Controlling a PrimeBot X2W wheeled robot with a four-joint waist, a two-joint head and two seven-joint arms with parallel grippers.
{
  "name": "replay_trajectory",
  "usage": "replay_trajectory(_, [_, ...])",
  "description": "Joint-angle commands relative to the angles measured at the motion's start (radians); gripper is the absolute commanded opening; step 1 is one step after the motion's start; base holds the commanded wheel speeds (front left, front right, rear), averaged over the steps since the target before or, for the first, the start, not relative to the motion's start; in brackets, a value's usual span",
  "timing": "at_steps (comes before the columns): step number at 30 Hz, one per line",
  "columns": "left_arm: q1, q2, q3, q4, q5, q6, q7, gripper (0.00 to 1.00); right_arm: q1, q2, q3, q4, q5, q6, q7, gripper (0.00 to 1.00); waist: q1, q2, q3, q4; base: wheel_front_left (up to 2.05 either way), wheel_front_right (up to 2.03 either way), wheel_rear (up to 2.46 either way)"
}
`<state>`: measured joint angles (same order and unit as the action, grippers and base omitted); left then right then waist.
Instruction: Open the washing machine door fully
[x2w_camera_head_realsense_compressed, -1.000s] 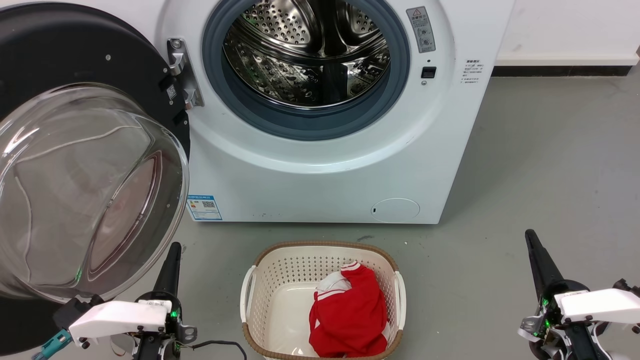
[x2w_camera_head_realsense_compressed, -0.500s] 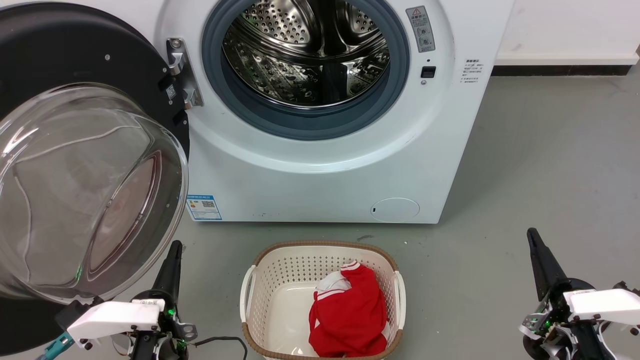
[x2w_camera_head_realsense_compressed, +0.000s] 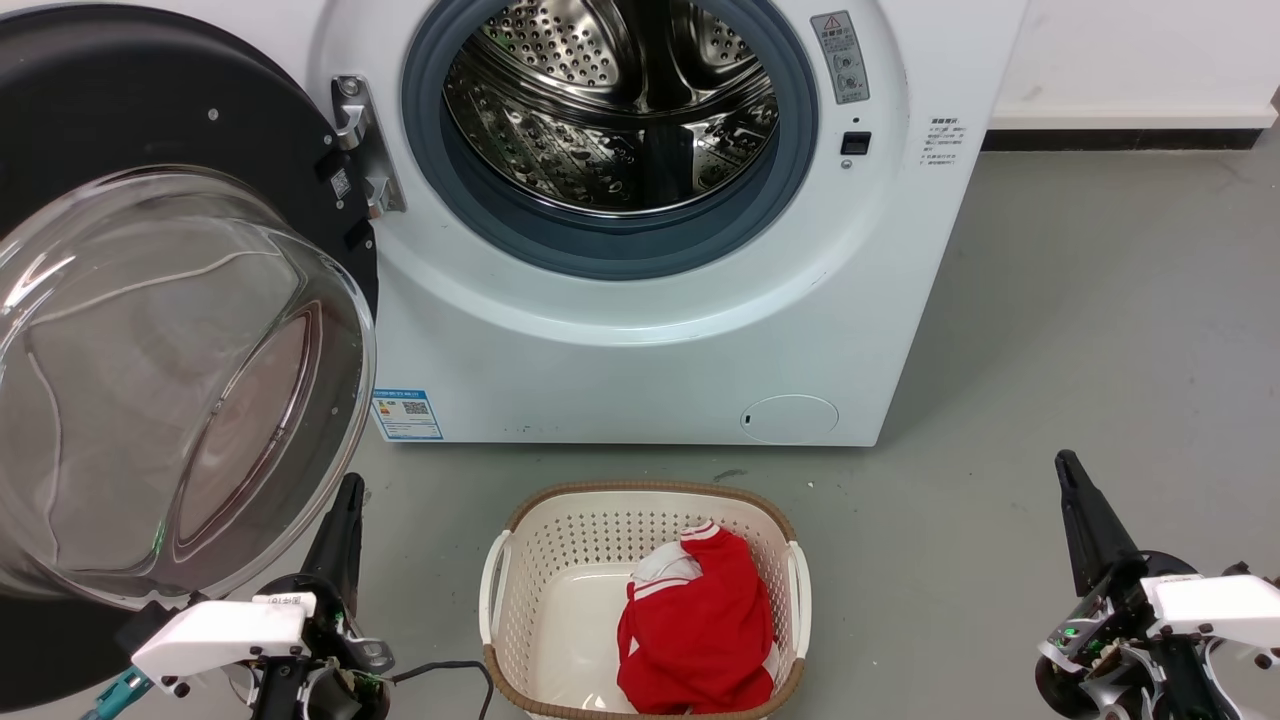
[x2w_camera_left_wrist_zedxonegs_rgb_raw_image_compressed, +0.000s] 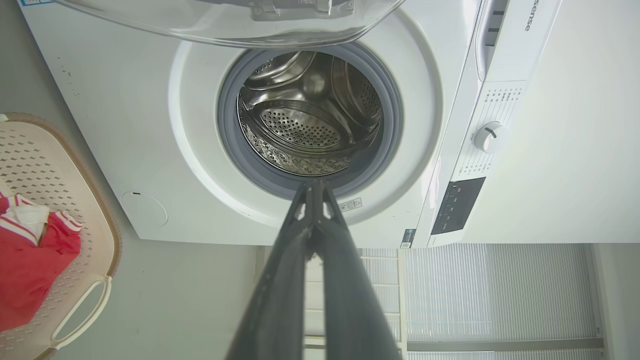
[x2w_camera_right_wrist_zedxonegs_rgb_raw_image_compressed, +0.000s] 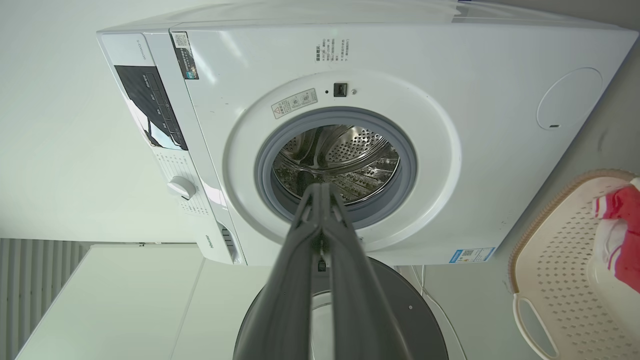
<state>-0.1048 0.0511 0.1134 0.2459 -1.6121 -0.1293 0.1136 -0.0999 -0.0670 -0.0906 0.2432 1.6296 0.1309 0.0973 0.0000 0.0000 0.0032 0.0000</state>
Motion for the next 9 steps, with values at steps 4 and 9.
replay_trajectory(4, [-0.008, -0.002, 0.003, 0.001, -0.001, -0.004, 0.004, 0.00, -0.013, 0.002, -0.004, 0.002, 0.001, 0.000, 0.001, 0.00, 0.0000, 0.0000, 0.000, 0.000, 0.00, 0.00, 0.00])
replay_trajectory(9, [-0.008, -0.002, 0.003, 0.001, -0.001, -0.004, 0.004, 0.00, -0.012, 0.003, -0.005, 0.002, 0.000, 0.000, 0.003, 0.00, 0.0000, 0.0000, 0.000, 0.000, 0.00, 0.00, 0.00])
